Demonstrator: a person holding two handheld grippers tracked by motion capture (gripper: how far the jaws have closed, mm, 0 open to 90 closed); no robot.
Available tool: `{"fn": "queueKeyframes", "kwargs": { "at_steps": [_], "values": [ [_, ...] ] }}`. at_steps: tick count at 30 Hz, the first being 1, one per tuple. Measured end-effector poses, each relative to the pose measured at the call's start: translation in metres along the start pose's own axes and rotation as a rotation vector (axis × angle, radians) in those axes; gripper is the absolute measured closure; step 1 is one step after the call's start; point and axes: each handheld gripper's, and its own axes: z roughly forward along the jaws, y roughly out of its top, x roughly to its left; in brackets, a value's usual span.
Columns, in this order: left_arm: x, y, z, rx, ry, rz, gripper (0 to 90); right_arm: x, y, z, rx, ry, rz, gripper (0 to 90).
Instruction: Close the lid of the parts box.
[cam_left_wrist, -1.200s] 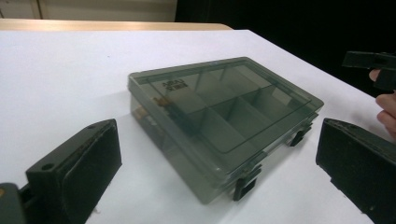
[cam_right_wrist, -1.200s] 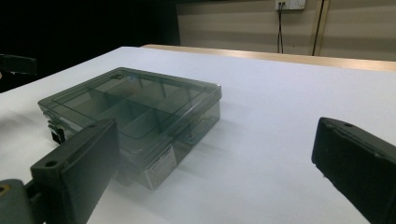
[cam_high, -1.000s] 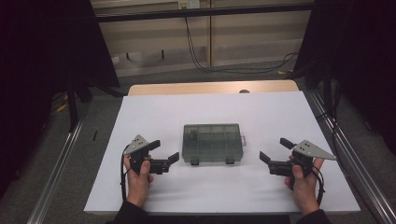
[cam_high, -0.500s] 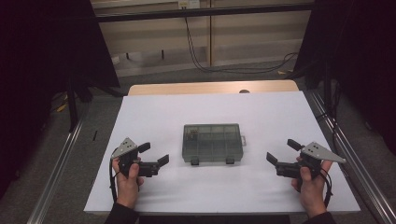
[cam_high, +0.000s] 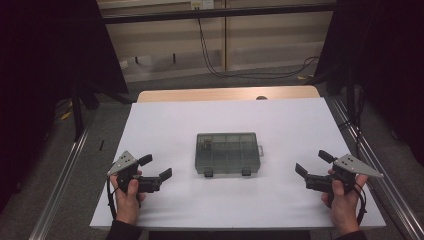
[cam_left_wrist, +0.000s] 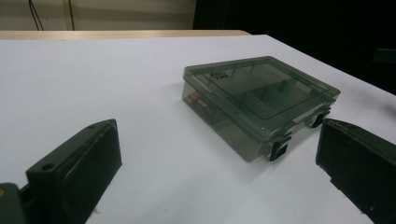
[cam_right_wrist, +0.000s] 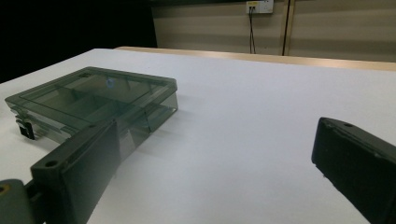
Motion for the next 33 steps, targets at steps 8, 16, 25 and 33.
{"fn": "queueKeyframes", "kwargs": {
  "at_steps": [8, 16, 25, 33],
  "values": [
    [0.003, -0.002, -0.009, -0.01, -0.005, 0.006, 0.0, -0.007, -0.002, -0.008, 0.005, -0.017, 0.006, 0.8],
    [0.008, -0.006, -0.019, -0.013, 0.012, -0.003, 0.1, -0.012, -0.005, -0.018, 0.012, -0.041, 0.0, 0.8],
    [0.009, -0.007, -0.028, -0.014, 0.029, 0.006, 0.0, -0.018, -0.007, -0.028, 0.005, -0.06, 0.012, 0.8],
    [0.014, -0.01, -0.032, -0.025, 0.03, -0.018, 0.1, -0.023, -0.008, -0.031, 0.007, -0.078, 0.018, 0.8]
  ]
}}
